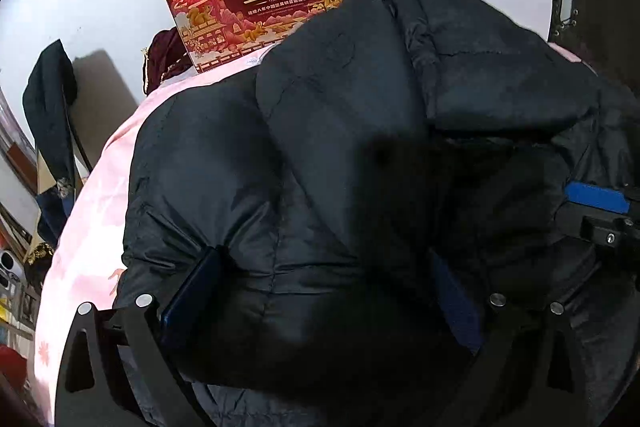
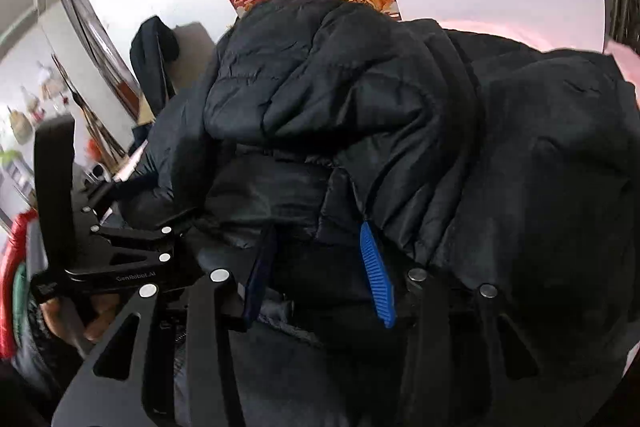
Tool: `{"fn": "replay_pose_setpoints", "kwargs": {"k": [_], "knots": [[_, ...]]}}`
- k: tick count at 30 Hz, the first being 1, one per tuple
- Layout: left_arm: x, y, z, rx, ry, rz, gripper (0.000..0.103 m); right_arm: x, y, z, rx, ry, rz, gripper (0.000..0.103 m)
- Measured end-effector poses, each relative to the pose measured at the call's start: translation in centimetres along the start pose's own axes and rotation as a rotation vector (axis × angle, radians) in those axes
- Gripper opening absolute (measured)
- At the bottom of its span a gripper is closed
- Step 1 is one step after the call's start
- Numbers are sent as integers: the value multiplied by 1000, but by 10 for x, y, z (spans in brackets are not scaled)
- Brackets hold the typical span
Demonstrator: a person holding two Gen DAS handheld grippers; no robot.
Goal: Fold large clothes
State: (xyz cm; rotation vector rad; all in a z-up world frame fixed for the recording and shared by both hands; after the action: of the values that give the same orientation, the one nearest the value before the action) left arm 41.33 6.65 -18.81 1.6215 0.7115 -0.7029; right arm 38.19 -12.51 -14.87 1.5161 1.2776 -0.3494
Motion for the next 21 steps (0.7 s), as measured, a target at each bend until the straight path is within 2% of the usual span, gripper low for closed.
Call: {"fn": "replay_pose_setpoints", "kwargs": {"k": [2,5,9,12,15,18,21], "knots": [[0,0,-1,-7,-8,-1,100,-1,-1,-2,-18,-14,4,44],[-3,0,-1,-19,-20,11,100,-4,-1,-8,-51,-21,14,52],[-23,-4,-6,-55,-40,71,100,-22,-3,-18,-83,-87,82,55],[-46,-15,-8,-90,-119,95,100,-48,-19,-31,-106,-112,126,64],[-64,-42,-1,-83,-180,75,100,-59,-40,-34,-92,-130,95,69],[-70,-68,13,-48,-199,16,100,-63,-63,-38,-72,-131,23,73],[-77,-97,21,-13,-172,-26,100,-71,-87,-45,-95,-146,-18,80]]}}
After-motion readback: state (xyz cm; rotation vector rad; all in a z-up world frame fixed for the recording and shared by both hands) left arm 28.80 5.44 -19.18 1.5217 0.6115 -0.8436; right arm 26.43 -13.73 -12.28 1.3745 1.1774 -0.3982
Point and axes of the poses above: each gripper's, at about its wrist camera, not at the fingertips, and x roughly the way its jaws point, z to its right, y to its top, the point moved 5 cm from there along x, roughly the way its jaws point, and after that the axes turned 2 degrees about -z, right-handed, at the moved point
